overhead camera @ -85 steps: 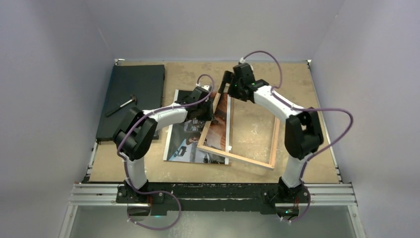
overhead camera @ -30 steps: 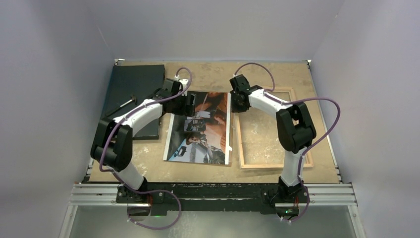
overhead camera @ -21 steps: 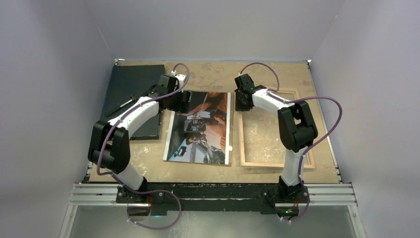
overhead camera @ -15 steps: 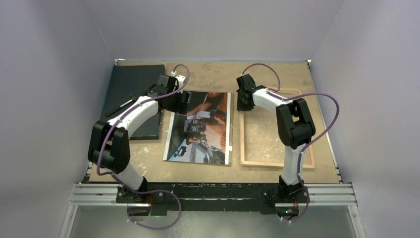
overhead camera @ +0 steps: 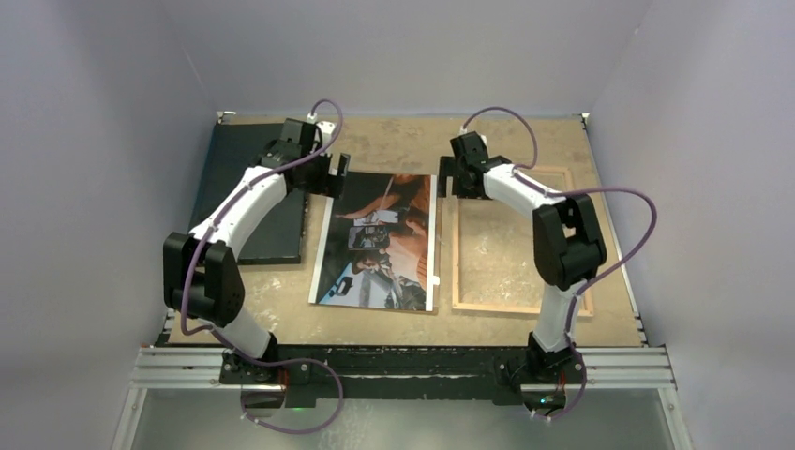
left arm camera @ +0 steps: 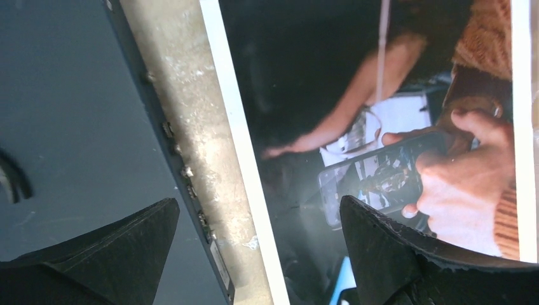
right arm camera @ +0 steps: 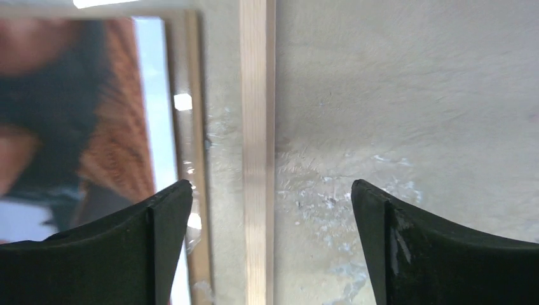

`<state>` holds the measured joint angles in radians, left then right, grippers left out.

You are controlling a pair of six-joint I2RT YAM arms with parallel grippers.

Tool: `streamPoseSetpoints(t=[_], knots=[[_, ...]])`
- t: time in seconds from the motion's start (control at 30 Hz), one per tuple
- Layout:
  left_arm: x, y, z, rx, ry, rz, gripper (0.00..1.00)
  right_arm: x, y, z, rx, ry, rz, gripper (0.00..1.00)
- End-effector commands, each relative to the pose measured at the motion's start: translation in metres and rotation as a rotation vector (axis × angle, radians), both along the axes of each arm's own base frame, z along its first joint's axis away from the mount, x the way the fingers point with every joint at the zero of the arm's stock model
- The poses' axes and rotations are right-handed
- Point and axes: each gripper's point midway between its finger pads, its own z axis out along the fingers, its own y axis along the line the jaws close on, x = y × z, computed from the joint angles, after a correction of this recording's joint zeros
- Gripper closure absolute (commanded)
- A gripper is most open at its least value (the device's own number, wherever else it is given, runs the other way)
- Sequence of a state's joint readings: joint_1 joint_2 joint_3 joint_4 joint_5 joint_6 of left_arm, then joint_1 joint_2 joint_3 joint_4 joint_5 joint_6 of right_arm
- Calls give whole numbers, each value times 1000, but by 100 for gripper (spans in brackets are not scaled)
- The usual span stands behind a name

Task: Put the photo into the frame

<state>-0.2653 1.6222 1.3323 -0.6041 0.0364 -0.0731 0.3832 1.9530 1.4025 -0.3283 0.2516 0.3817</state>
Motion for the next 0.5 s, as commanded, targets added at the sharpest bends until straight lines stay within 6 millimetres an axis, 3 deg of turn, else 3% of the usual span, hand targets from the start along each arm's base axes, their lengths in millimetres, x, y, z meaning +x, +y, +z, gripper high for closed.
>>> streamPoseSetpoints(t=[0.0, 0.07, 0.23, 0.37, 0.47], knots=[[17, 9, 46, 22, -94, 0, 3, 21, 17, 109, 97, -251, -7, 1], [23, 15, 57, 30, -107, 18, 1, 20, 43, 131, 275, -285, 27, 1], [38, 41, 82, 26, -140, 73, 0, 23, 56, 114, 618, -189, 54, 1], [34, 49, 72, 4, -102, 77, 0, 30, 66, 104, 523, -235, 38, 1], [21, 39, 41, -29, -15, 24, 4, 21, 86, 97, 430, -216, 41, 4]])
